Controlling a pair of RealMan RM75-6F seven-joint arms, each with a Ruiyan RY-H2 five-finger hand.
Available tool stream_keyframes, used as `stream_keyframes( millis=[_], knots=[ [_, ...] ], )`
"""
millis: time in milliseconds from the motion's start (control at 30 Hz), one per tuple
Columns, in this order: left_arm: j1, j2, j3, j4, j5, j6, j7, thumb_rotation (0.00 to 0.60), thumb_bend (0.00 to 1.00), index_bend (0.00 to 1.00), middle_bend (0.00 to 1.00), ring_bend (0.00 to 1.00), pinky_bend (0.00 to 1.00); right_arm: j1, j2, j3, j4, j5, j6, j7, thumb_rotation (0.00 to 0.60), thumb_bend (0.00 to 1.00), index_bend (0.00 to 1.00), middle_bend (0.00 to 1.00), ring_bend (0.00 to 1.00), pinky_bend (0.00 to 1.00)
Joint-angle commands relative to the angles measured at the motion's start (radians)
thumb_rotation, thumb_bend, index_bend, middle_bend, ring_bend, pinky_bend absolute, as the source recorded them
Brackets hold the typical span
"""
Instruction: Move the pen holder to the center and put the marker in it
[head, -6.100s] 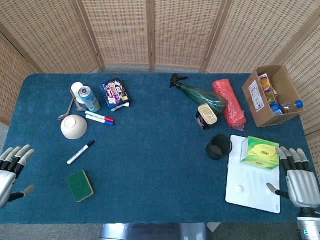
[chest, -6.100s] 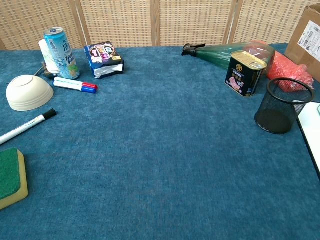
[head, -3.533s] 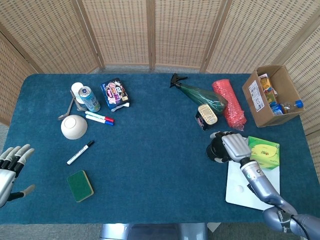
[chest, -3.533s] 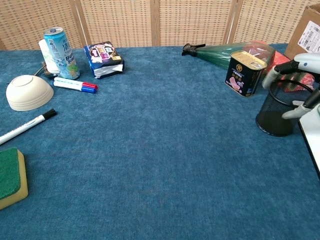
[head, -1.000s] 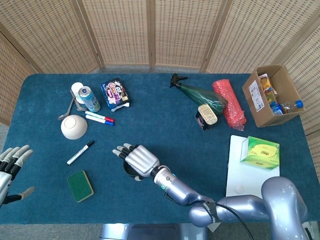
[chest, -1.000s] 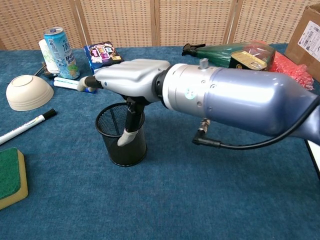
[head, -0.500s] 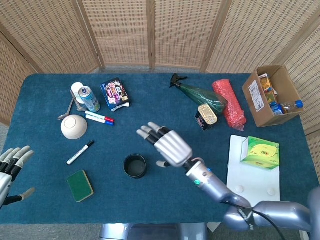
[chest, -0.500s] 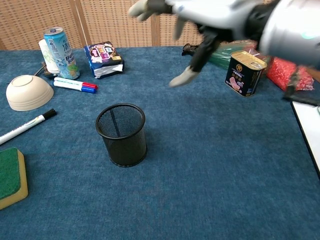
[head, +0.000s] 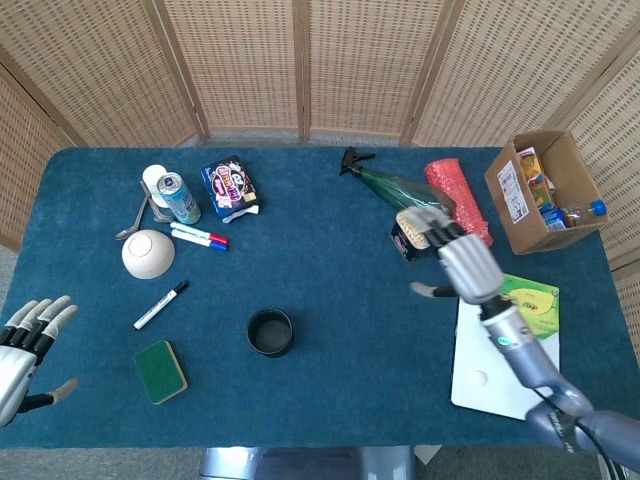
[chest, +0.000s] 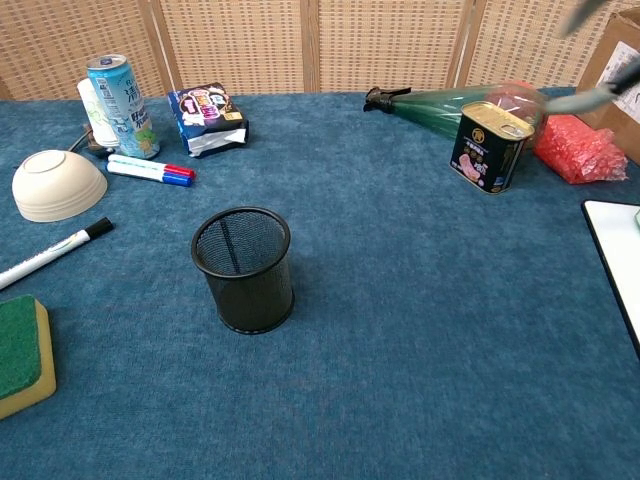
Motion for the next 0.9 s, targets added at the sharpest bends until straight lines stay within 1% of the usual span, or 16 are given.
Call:
stream_keyframes(
  millis=[33, 133, 233, 300, 433, 667, 767, 900],
  knots=[
    [-0.003, -0.003, -0.002, -0.002, -0.011, -0.013, 0.005, 0.600, 0.04, 0.03, 0.00, 0.00, 0.00, -0.113, 0.002, -0.035, 0.114, 0.047, 0.064, 0.012, 0.600, 0.00, 0.02, 0.07, 0.09, 0.31],
    [-0.009, -0.004, -0.008, -0.008, -0.029, -0.027, 0.005, 0.600, 0.04, 0.03, 0.00, 0.00, 0.00, -0.185, -0.020, -0.051, 0.170, 0.065, 0.110, 0.036, 0.600, 0.00, 0.01, 0.07, 0.09, 0.31],
    [-0.015, -0.007, -0.016, -0.009, -0.050, -0.042, 0.003, 0.600, 0.04, 0.03, 0.00, 0.00, 0.00, -0.243, -0.027, -0.066, 0.201, 0.074, 0.143, 0.054, 0.600, 0.00, 0.01, 0.07, 0.09, 0.31],
    [-0.027, -0.011, -0.027, -0.008, -0.077, -0.065, -0.008, 0.600, 0.04, 0.03, 0.00, 0.00, 0.00, -0.296, -0.025, -0.080, 0.206, 0.080, 0.176, 0.062, 0.600, 0.00, 0.01, 0.07, 0.09, 0.31],
    [-0.059, -0.011, -0.045, -0.019, -0.124, -0.129, -0.023, 0.600, 0.04, 0.04, 0.00, 0.00, 0.00, -0.358, -0.027, -0.089, 0.204, 0.077, 0.221, 0.089, 0.600, 0.00, 0.01, 0.07, 0.09, 0.31],
    [-0.096, -0.008, -0.064, -0.039, -0.171, -0.196, 0.003, 0.600, 0.04, 0.04, 0.00, 0.00, 0.00, -0.390, -0.010, -0.080, 0.198, 0.052, 0.249, 0.139, 0.600, 0.00, 0.01, 0.07, 0.10, 0.31],
    [-0.109, -0.013, -0.073, -0.046, -0.222, -0.239, 0.026, 0.600, 0.04, 0.04, 0.00, 0.00, 0.00, -0.398, -0.003, -0.080, 0.196, 0.035, 0.257, 0.147, 0.600, 0.00, 0.01, 0.07, 0.10, 0.31],
    [-0.136, -0.064, -0.107, -0.012, -0.321, -0.299, 0.064, 0.600, 0.05, 0.05, 0.00, 0.00, 0.00, -0.405, 0.008, -0.077, 0.183, 0.011, 0.268, 0.180, 0.600, 0.00, 0.01, 0.07, 0.10, 0.31]
  ],
)
